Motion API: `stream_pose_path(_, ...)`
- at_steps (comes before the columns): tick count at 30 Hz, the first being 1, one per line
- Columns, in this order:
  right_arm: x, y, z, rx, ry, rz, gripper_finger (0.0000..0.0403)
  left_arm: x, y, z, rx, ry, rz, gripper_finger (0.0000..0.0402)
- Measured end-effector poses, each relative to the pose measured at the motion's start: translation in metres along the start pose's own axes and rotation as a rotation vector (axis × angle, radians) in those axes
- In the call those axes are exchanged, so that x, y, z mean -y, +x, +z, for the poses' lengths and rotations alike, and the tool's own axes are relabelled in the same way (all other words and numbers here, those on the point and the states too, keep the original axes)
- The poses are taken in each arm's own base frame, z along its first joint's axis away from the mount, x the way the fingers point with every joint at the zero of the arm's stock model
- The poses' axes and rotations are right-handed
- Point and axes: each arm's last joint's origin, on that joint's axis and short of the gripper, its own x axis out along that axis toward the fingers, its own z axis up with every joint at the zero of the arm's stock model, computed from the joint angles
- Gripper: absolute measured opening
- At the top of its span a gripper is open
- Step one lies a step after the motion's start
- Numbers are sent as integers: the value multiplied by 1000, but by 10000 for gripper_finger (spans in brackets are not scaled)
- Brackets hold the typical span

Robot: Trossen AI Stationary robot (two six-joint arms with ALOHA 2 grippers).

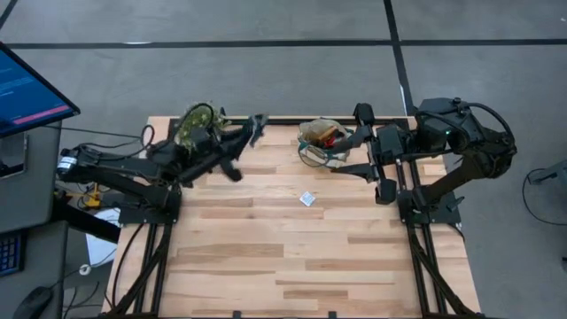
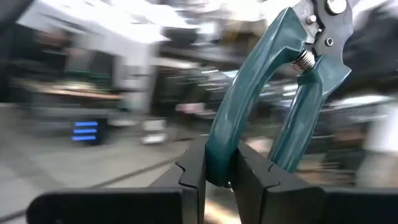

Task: Pick & Place Garden tools in Gardening bag
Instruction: Put the green shear scissors into the gardening bag

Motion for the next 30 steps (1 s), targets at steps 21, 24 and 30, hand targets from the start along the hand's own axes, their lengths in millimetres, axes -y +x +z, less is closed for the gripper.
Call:
stream_pose_path(21,24,21,-11,-94,21,-357,163,6,37,4,-196,690,630,49)
stream_pose_path(24,30,34,-15,-104,23,-377,163,10,44,18,-196,747,638,49)
stream_pose_path(30,41,47,-21,-109,29,-416,163,17,52,46,-144,752,618,49)
